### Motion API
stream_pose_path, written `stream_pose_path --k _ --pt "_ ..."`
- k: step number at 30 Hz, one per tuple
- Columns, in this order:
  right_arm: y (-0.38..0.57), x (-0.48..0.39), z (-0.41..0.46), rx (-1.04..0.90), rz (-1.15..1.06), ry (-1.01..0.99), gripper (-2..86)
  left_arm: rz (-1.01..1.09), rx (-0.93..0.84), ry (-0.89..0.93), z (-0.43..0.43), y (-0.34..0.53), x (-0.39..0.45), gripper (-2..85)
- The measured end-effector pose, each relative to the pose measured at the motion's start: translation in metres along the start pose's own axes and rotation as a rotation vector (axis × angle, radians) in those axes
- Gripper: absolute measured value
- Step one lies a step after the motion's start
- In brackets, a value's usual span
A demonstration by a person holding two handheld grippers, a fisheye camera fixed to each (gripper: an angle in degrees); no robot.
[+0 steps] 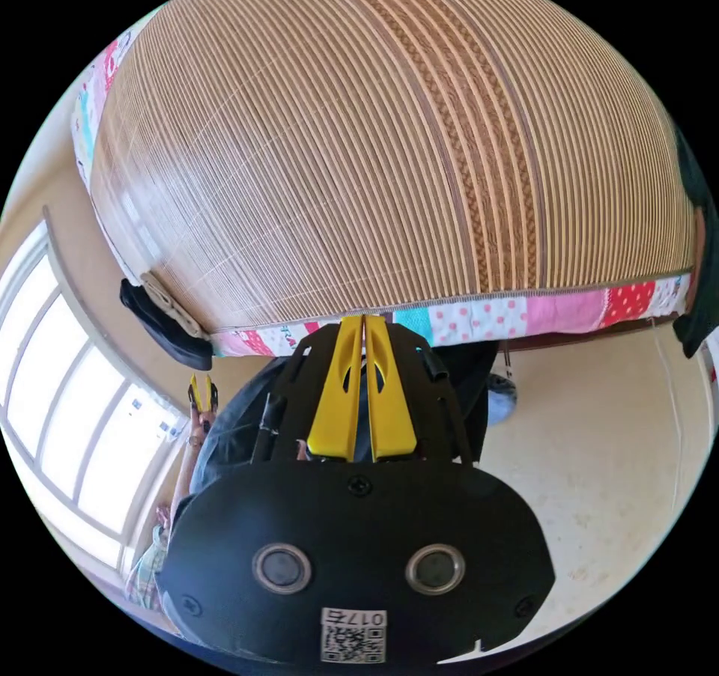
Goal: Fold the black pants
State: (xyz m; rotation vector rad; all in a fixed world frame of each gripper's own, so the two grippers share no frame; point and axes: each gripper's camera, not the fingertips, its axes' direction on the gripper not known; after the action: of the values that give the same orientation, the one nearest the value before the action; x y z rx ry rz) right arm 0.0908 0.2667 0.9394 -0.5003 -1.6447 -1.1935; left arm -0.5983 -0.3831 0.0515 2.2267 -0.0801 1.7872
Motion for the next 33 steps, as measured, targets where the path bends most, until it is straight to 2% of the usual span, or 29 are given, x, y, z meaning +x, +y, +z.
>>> stream_pose_path --k 1,3,4,6,8,10,13,15,17,18,19,20,22,24,25,27,29,31,33 --pt "0.004 0.018 0.006 0.009 0.010 -0.044 0.3 0.040 0.028 0.012 -0.008 -0.013 0.021 9.8" --pt "0.013 0.055 0.015 0.031 0.040 -0.118 0.2 0.148 0.022 -0.093 -0.016 -0.035 0.063 10.5" --pt "0.021 0.084 0.021 0.041 0.073 -0.176 0.2 0.246 0.000 -0.221 -0.016 -0.048 0.096 11.2" --pt "0.039 0.135 0.027 0.077 0.134 -0.367 0.3 0.399 -0.022 -0.418 -0.012 -0.061 0.144 12.2" --pt "0.075 0.209 0.035 0.216 0.230 -0.703 0.3 0.566 0.006 -0.637 -0.003 -0.066 0.195 14.4" --pt "0.107 0.257 0.045 0.338 0.302 -0.902 0.3 0.610 0.037 -0.710 0.006 -0.070 0.215 15.6" --pt "0.160 0.317 0.069 0.521 0.458 -1.078 0.3 0.577 -0.064 -0.601 0.035 -0.084 0.211 12.8" --pt "0.184 0.336 0.086 0.614 0.557 -1.127 0.4 0.496 -0.034 -0.568 0.047 -0.081 0.199 8.1" --pt "0.199 0.343 0.113 0.737 0.634 -1.229 0.4 0.328 -0.020 -0.370 0.058 -0.067 0.182 5.1" --pt "0.198 0.342 0.121 0.762 0.637 -1.269 0.4 0.309 -0.010 -0.308 0.059 -0.061 0.181 4.9" --pt "0.192 0.337 0.136 0.802 0.627 -1.359 0.4 0.325 -0.005 -0.159 0.064 -0.044 0.180 4.6" --pt "0.181 0.328 0.151 0.825 0.608 -1.447 0.3 0.389 -0.046 -0.020 0.074 -0.028 0.185 4.3" --pt "0.158 0.311 0.168 0.822 0.574 -1.545 0.3 0.520 -0.138 0.102 0.093 0.001 0.201 4.0" --pt "0.129 0.291 0.177 0.777 0.520 -1.591 0.3 0.690 -0.264 0.136 0.119 0.036 0.224 4.0" --pt "0.108 0.277 0.177 0.734 0.467 -1.595 0.3 0.801 -0.384 0.132 0.142 0.060 0.240 3.9" --pt "0.074 0.255 0.170 0.652 0.366 -1.571 0.3 0.956 -0.602 0.088 0.177 0.096 0.258 4.1" --pt "0.035 0.228 0.148 0.551 0.196 -1.498 0.3 1.084 -0.985 -0.099 0.232 0.139 0.257 4.7" --pt "0.013 0.211 0.127 0.510 0.068 -1.414 0.3 1.107 -1.157 -0.320 0.264 0.156 0.236 5.0" --pt "-0.002 0.197 0.111 0.488 -0.028 -1.343 0.3 1.078 -1.141 -0.449 0.278 0.152 0.213 5.3"
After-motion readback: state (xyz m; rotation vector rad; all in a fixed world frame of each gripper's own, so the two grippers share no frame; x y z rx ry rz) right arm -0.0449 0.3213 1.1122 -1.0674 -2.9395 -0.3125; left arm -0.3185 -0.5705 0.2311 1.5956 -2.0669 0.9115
